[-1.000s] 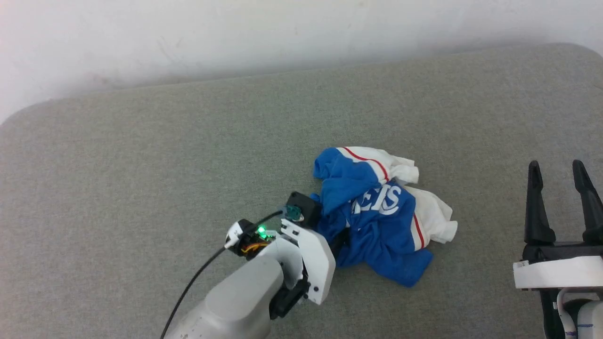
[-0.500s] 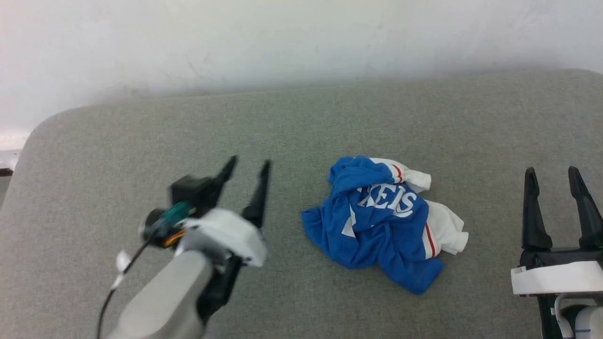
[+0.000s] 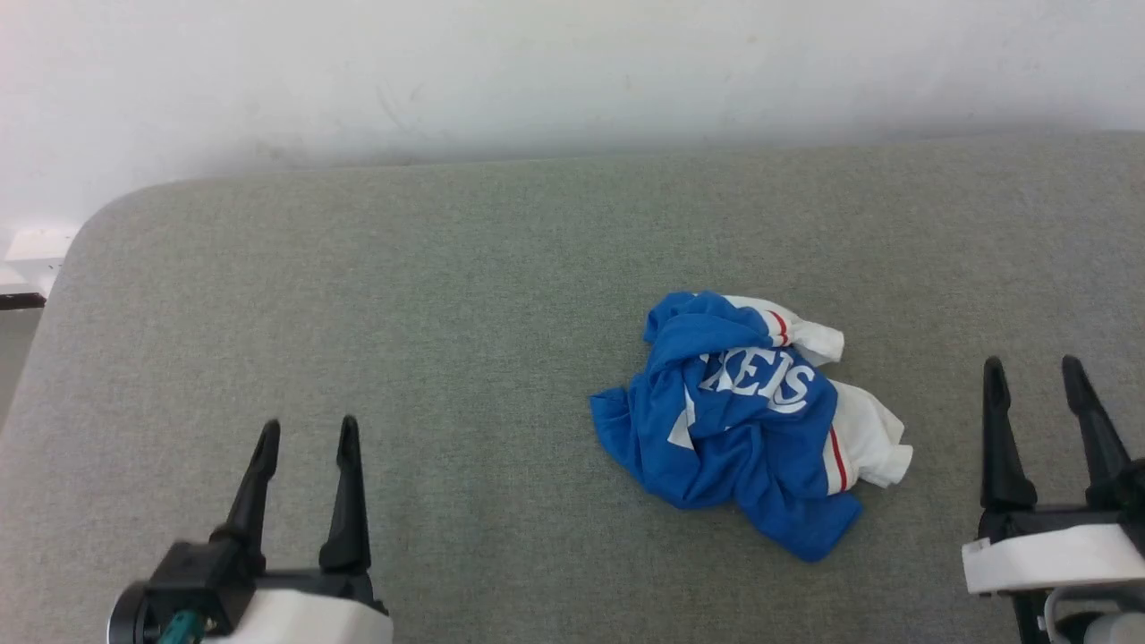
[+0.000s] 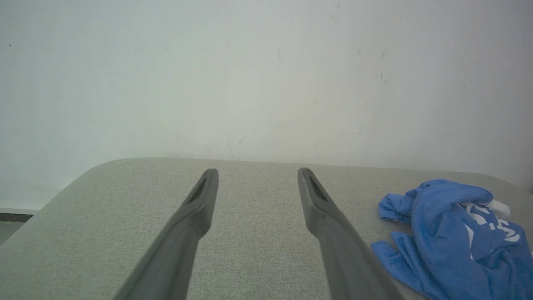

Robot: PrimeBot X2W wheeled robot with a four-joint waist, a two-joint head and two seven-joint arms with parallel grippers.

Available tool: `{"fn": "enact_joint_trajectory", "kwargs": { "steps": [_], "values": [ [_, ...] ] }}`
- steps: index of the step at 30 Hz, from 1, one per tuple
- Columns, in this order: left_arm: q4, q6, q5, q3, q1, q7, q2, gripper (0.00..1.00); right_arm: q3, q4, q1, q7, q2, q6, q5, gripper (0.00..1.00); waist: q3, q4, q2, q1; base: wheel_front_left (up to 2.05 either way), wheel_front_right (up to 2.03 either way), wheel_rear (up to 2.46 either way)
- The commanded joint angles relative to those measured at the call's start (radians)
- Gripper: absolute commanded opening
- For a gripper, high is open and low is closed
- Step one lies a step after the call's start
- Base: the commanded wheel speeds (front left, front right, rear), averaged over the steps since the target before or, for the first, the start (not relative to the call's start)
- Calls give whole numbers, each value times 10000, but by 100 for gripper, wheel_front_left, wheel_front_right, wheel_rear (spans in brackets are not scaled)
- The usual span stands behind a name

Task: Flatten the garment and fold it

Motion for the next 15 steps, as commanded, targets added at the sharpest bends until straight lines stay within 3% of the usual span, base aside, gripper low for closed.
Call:
{"fn": "enact_joint_trajectory", "kwargs": {
  "steps": [1,6,10,15],
  "values": [
    [-87,-130,227,237,266,-45,-250,100,5,83,160,-45,11,-9,45,100,-53,77,1,0,0,0,0],
    [-43,-787,781,867,820,-46,-1069,100,82,446,277,-45,11,-9,361,100,-149,237,1,0,0,0,0],
    [79,-1329,1301,1084,819,-46,-1402,100,228,734,-65,123,11,-9,258,100,-144,290,1,0,0,0,0],
    [160,-1764,1761,1323,704,-46,-1718,100,418,921,-749,2053,7,-9,249,100,-13,289,1,0,0,0,0]
  ]
}}
